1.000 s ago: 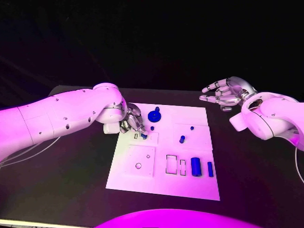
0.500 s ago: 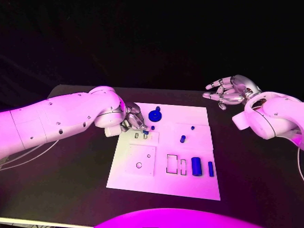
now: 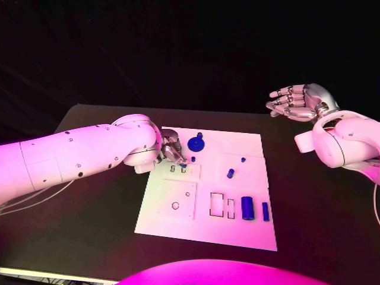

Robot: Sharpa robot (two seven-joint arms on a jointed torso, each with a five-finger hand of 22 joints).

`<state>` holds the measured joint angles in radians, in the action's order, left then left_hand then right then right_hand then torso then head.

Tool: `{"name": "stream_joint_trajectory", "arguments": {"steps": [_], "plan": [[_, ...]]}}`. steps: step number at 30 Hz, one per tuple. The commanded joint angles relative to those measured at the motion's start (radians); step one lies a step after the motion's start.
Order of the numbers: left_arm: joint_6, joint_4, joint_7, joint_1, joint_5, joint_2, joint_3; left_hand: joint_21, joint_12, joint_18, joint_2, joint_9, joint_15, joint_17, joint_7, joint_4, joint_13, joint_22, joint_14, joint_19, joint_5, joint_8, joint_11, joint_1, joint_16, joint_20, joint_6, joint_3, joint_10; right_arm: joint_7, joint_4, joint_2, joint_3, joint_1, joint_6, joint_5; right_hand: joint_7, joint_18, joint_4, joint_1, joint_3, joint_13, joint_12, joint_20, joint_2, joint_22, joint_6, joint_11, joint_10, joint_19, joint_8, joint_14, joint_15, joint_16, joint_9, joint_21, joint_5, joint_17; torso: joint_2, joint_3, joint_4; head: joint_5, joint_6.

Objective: Assemble the parts on the task board

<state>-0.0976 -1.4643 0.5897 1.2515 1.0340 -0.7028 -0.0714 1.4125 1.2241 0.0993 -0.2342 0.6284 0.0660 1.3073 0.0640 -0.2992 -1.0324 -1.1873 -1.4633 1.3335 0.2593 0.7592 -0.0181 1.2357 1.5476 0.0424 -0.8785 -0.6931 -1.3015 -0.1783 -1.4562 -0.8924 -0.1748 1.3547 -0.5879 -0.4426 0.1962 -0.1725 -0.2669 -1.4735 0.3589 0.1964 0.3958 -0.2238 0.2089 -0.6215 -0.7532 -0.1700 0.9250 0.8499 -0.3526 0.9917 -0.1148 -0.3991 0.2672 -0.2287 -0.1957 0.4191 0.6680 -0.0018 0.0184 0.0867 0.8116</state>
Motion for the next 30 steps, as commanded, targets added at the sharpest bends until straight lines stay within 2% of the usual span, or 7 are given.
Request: {"name": "stream_joint_trajectory", "arguments": {"steps": [1, 6, 9, 16, 30], "plan": [[0.021, -0.008, -0.003, -0.004, 0.079, 0.000, 0.000, 0.005, 0.004, -0.018, -0.001, 0.002, 0.007, 0.226, -0.007, 0.203, -0.001, -0.001, -0.096, 0.009, 0.004, 0.004, 0.001, -0.009, 0.005, -0.001, -0.014, -0.207, -0.008, -0.084, 0.010, 0.004, 0.000, 0.001, -0.003, 0.075, 0.046, -0.010, 0.008, 0.008, 0.017, -0.032, -0.011, -0.009, 0.008, 0.030, 0.007, -0.003, 0.010, 0.007, -0.009, 0.014, -0.005, 0.035, -0.007, 0.025, 0.000, -0.018, 0.002, -0.0007, -0.0016, 0.003, 0.002], [0.021, -0.009, -0.005, -0.012, 0.094, 0.003, 0.000, 0.006, 0.004, -0.018, -0.004, 0.002, 0.007, 0.226, -0.008, 0.206, -0.001, -0.003, -0.096, 0.010, 0.004, 0.004, 0.000, -0.010, 0.005, -0.001, -0.016, -0.209, -0.009, -0.097, 0.015, 0.007, 0.000, 0.001, 0.005, 0.086, 0.050, -0.009, 0.021, 0.022, 0.030, -0.067, -0.021, -0.015, 0.010, 0.069, 0.014, -0.008, 0.009, 0.005, -0.015, 0.014, -0.012, 0.079, -0.016, 0.058, 0.000, -0.038, 0.003, -0.0012, -0.0022, 0.004, 0.005], [0.019, -0.007, -0.006, -0.016, 0.101, 0.006, 0.000, 0.006, 0.004, -0.018, -0.004, 0.002, 0.007, 0.226, -0.008, 0.206, -0.001, -0.003, -0.096, 0.010, 0.004, 0.004, 0.000, -0.010, 0.005, -0.001, -0.016, -0.209, -0.009, -0.101, 0.018, 0.009, 0.000, 0.001, 0.008, 0.089, 0.055, -0.009, 0.034, 0.030, 0.043, -0.095, -0.032, -0.028, 0.008, 0.113, 0.020, -0.014, 0.005, -0.023, -0.010, 0.006, -0.021, 0.116, -0.026, 0.105, 0.000, -0.058, 0.003, -0.0018, -0.0014, 0.004, 0.005], [0.007, -0.007, -0.012, -0.022, 0.105, 0.008, 0.000, 0.007, 0.002, -0.019, -0.004, 0.003, 0.008, 0.226, -0.008, 0.209, 0.001, -0.004, -0.096, 0.011, 0.004, 0.004, 0.000, -0.010, 0.005, -0.002, -0.017, -0.212, -0.008, -0.105, 0.021, 0.011, 0.000, 0.001, 0.011, 0.095, 0.055, -0.011, 0.041, 0.036, 0.052, -0.109, -0.034, -0.032, 0.008, 0.135, 0.014, -0.014, 0.012, -0.021, -0.006, 0.016, -0.022, 0.128, -0.033, 0.121, 0.000, -0.066, 0.002, -0.0011, -0.0015, 0.002, 0.007], [-0.019, -0.010, -0.014, -0.024, 0.114, 0.007, 0.000, 0.008, 0.005, -0.019, -0.005, 0.003, 0.008, 0.227, -0.008, 0.209, -0.003, -0.006, -0.097, 0.012, 0.004, 0.004, -0.001, -0.010, 0.006, -0.002, -0.017, -0.213, -0.011, -0.101, 0.021, 0.013, 0.000, 0.001, 0.018, 0.097, 0.056, -0.011, 0.056, 0.051, 0.065, -0.130, -0.038, -0.040, 0.009, 0.179, 0.007, -0.015, 0.018, -0.047, 0.001, 0.029, -0.025, 0.151, -0.045, 0.162, 0.000, -0.080, 0.002, -0.0019, -0.0019, 0.002, 0.013]]}}
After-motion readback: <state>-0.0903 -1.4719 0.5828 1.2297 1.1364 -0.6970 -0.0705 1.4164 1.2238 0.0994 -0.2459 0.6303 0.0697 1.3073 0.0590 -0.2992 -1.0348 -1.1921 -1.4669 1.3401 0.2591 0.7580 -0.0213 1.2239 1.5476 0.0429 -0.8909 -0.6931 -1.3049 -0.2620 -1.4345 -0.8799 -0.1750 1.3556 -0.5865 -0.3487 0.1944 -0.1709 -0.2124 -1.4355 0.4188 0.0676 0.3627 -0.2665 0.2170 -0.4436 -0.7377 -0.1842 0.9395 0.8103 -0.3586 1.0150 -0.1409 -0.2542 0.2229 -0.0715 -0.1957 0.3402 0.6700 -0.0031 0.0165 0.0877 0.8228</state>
